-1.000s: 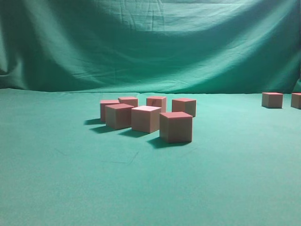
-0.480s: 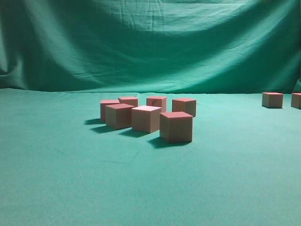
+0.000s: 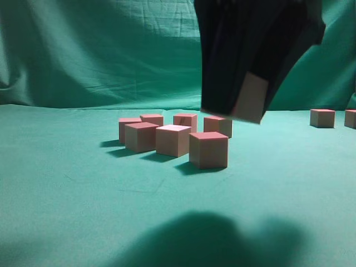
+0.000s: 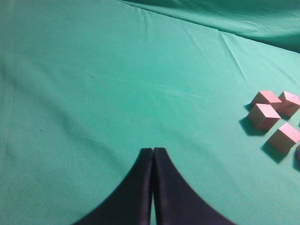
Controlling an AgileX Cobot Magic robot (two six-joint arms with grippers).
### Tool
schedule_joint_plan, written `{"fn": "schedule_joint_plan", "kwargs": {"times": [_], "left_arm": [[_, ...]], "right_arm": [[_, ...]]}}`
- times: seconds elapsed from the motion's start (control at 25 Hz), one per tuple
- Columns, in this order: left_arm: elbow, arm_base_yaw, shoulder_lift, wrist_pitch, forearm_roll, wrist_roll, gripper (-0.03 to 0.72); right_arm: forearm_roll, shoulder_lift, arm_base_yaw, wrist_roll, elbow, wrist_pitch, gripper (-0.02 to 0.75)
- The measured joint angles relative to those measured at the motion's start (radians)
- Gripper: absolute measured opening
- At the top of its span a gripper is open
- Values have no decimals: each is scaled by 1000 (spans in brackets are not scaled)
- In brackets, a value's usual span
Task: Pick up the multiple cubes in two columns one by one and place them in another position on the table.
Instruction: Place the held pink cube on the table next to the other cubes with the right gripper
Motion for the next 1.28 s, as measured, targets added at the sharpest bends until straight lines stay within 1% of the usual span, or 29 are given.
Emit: {"fn": "schedule_joint_plan", "kwargs": {"times": [0.16,0.28,0.4,0.48,0.6,0.72,0.96,1.28], "left_arm": [[0,0,0,0,0,0,0],[0,0,0,0,0,0,0],[0,0,0,0,0,0,0],[0,0,0,0,0,0,0],[0,0,0,0,0,0,0],[0,0,0,0,0,0,0],[0,0,0,0,0,0,0],[0,0,0,0,0,0,0]], "right_arm": [[-49,36,0,-1,-18,-9,272],[-65,39,1,3,-20,-50,272],[-99,39,32,44,-20,-85,272],[-155,39,80,96,-20,-92,272],[-288,39,149,204,-20,-92,272],[-364,39,171,281,-20,-92,272],[-387,51,172,309,-20,-92,272],[-397,152,172,337,-20,-119,272]]}}
